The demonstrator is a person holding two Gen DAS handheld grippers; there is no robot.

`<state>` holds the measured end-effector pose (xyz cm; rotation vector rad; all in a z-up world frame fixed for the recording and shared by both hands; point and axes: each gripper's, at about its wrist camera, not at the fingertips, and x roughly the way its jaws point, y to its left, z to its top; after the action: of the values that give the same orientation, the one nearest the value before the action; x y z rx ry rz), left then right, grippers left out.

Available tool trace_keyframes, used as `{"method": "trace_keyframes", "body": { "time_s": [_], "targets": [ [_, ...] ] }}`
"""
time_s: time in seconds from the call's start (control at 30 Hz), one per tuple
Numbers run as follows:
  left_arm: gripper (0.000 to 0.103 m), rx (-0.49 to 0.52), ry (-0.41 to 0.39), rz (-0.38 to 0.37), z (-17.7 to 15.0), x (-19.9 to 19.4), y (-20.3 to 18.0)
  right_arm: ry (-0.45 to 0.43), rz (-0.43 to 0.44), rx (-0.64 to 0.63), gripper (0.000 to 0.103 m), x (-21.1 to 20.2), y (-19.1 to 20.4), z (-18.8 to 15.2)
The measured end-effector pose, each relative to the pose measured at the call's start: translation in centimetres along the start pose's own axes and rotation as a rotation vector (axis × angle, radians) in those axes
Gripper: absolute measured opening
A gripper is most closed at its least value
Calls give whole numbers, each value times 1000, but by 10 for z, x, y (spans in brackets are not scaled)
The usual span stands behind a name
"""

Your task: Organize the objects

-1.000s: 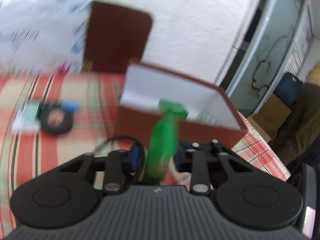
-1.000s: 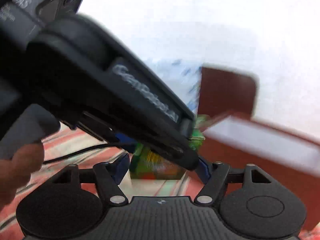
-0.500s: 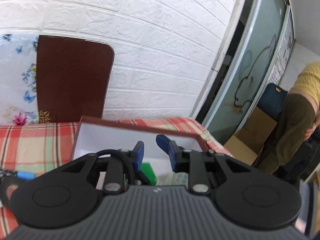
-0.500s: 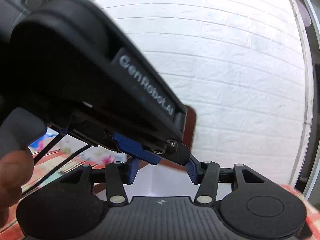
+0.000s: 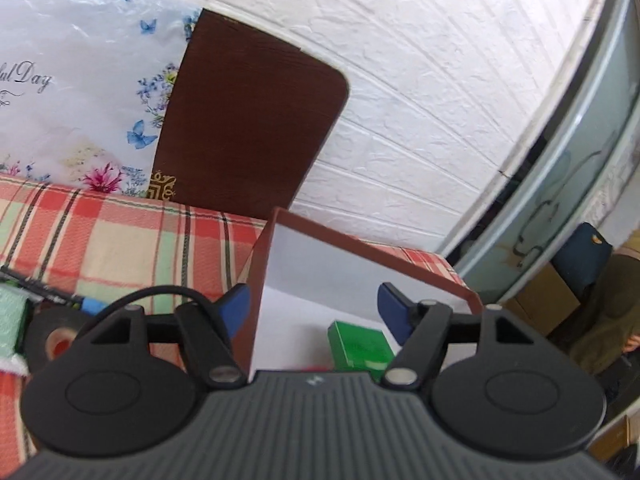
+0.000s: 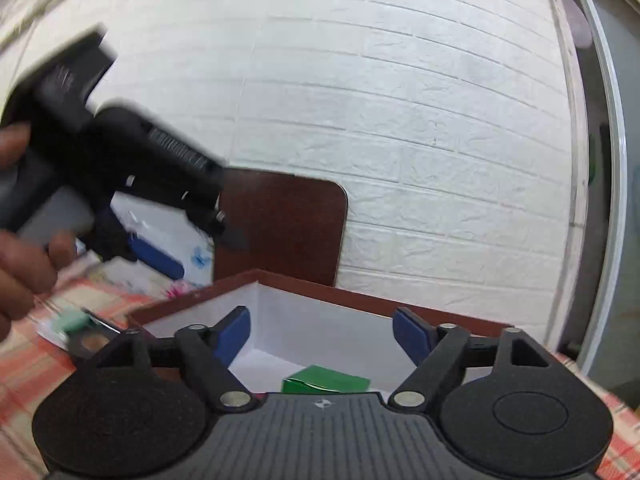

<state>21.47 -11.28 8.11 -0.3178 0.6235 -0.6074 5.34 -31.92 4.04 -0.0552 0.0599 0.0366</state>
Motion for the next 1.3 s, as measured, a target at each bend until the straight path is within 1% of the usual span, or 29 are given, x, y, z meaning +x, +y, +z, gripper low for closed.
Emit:
{"method": "trace_keyframes", "body": {
  "time_s": [0.07,0.13,0.2,0.23,0.27,0.37,0.43,0.47,0.5,0.53,0.57,0.6,0.63,0.67,0.73,0.8,0.87,0.93,1.0,1.03,1.07,1.1,1.13,1.17,1.2,1.23,1.27,1.3],
  "targets": [
    [72,27,3,-38,-12,-23,3,11,95,4,72,-23,-9,5],
    [72,42,25,-89,-26,-45,7,72,208,-4,71,-30,15,1],
    [72,38,63,-121,-42,-61,11,154,272,11,71,-46,24,-7],
    [72,26,87,-132,-50,-66,13,203,304,25,71,-42,28,-12],
    [72,6,115,-142,-59,-69,14,244,317,28,71,-43,32,-19],
    [72,-64,213,-154,-85,-64,15,353,310,9,71,-32,48,-36],
    [72,-85,268,-136,-99,-52,11,404,308,8,69,-8,49,-41],
    [72,-97,297,-125,-104,-43,8,423,306,7,63,-6,53,-43],
    [72,-99,325,-121,-109,-33,5,441,307,5,50,1,56,-45],
    [72,-88,348,-114,-113,-23,2,462,312,3,39,3,56,-48],
    [68,-78,368,-100,-115,-16,-2,480,318,5,18,8,57,-48],
    [65,-72,380,-103,-115,-12,-6,472,320,9,19,7,59,-47],
    [63,-75,358,-131,-111,-15,-10,447,327,11,19,2,61,-42],
    [63,-47,328,-143,-104,-22,-18,406,316,-3,19,-4,63,-36],
    [63,42,250,-167,-89,-42,-36,288,284,-53,20,-19,66,-19],
    [65,111,181,-175,-73,-54,-53,196,263,-38,20,-23,62,-2],
    [65,154,127,-191,-56,-56,-65,121,230,-39,20,-18,58,12],
    [67,181,71,-205,-39,-50,-75,61,180,-52,20,-6,54,26],
    [69,189,32,-192,-24,-37,-82,20,142,-23,20,13,45,37],
    [72,187,17,-181,-18,-28,-84,16,116,-7,20,26,40,39],
    [74,187,3,-159,-15,-17,-85,30,79,-8,20,41,36,40],
    [75,183,0,-119,-14,-4,-85,78,33,-36,30,58,35,38],
    [75,175,14,-69,-14,9,-83,139,-22,-76,38,70,35,34],
    [75,161,41,-31,-15,22,-78,179,-82,-102,43,74,33,29],
    [75,139,64,-22,-17,30,-74,195,-118,-99,44,68,29,25],
    [75,117,75,-33,-20,32,-69,191,-124,-70,45,55,22,23],
    [75,113,78,-45,-25,31,-65,179,-125,-30,50,40,16,20],
    [75,125,75,-46,-29,29,-64,168,-140,8,59,23,12,17]
  ]
}}
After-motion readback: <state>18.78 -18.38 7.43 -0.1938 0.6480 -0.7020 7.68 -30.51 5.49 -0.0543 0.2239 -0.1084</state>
